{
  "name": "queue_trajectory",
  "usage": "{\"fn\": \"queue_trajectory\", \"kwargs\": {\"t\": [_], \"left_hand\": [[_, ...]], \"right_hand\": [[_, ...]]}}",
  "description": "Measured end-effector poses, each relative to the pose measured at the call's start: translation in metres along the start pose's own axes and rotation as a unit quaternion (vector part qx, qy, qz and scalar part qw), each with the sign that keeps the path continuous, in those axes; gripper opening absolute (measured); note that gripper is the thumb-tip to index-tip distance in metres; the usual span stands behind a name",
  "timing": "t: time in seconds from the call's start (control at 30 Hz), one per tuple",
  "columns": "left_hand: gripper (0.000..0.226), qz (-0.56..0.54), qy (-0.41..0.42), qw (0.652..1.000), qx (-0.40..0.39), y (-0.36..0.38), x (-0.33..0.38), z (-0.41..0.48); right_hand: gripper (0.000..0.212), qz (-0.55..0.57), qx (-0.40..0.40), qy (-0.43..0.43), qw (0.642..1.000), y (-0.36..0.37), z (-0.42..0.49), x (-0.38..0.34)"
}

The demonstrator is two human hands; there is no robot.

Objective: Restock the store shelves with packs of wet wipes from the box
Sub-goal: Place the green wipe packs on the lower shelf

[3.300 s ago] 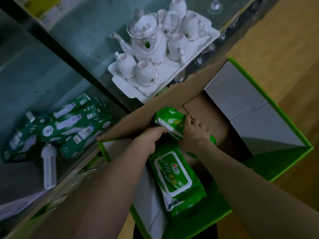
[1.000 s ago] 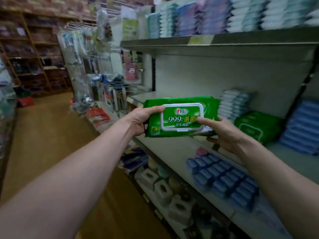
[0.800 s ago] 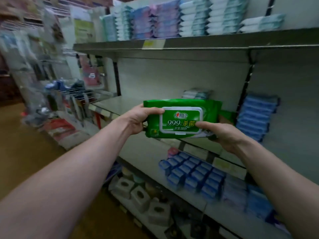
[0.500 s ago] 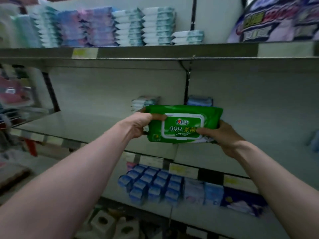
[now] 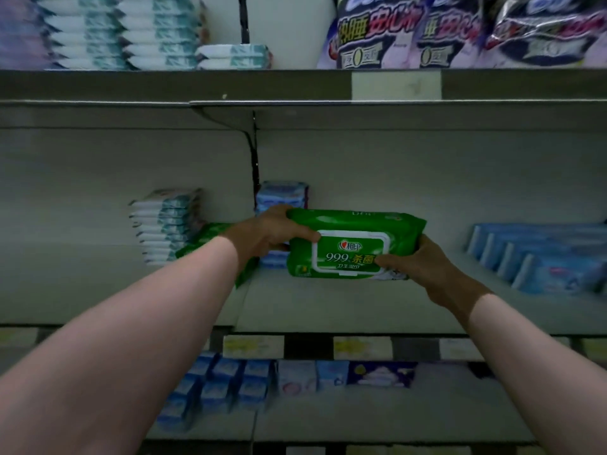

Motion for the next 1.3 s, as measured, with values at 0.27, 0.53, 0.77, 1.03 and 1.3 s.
{"fn": "queue_trajectory", "kwargs": {"t": [0.27, 0.53, 0.77, 1.03, 1.3], "left_hand": [[0.081, 0.167, -0.016, 0.986, -0.001, 0.038, 0.028, 0.071], [0.068, 0.428, -0.046, 0.902, 0.014, 0.048, 0.036, 0.127], [0.059, 0.542, -0.052, 0.839, 0.024, 0.045, 0.035, 0.145], [0.055, 0.595, -0.046, 0.802, 0.03, 0.045, 0.029, 0.16], [0.046, 0.668, -0.052, 0.741, 0.051, 0.047, 0.015, 0.175]], "right_hand": [[0.06, -0.047, -0.016, -0.004, 0.999, -0.058, 0.069, 0.037], [0.072, -0.017, -0.044, 0.003, 0.999, -0.057, 0.123, 0.073], [0.074, -0.019, -0.076, 0.01, 0.997, -0.042, 0.156, 0.09], [0.076, -0.025, -0.08, 0.023, 0.996, -0.034, 0.172, 0.097], [0.083, -0.045, -0.076, 0.042, 0.995, -0.027, 0.185, 0.108]]}}
Point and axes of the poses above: each hand's wrist, its own z-axis towards the middle knuckle, its own y-axis out of the palm, x = y × z, the point moved 9 cm from there along z, towards the middle knuckle, and after that the axes turned 4 degrees about -x, right-handed, at the moved point
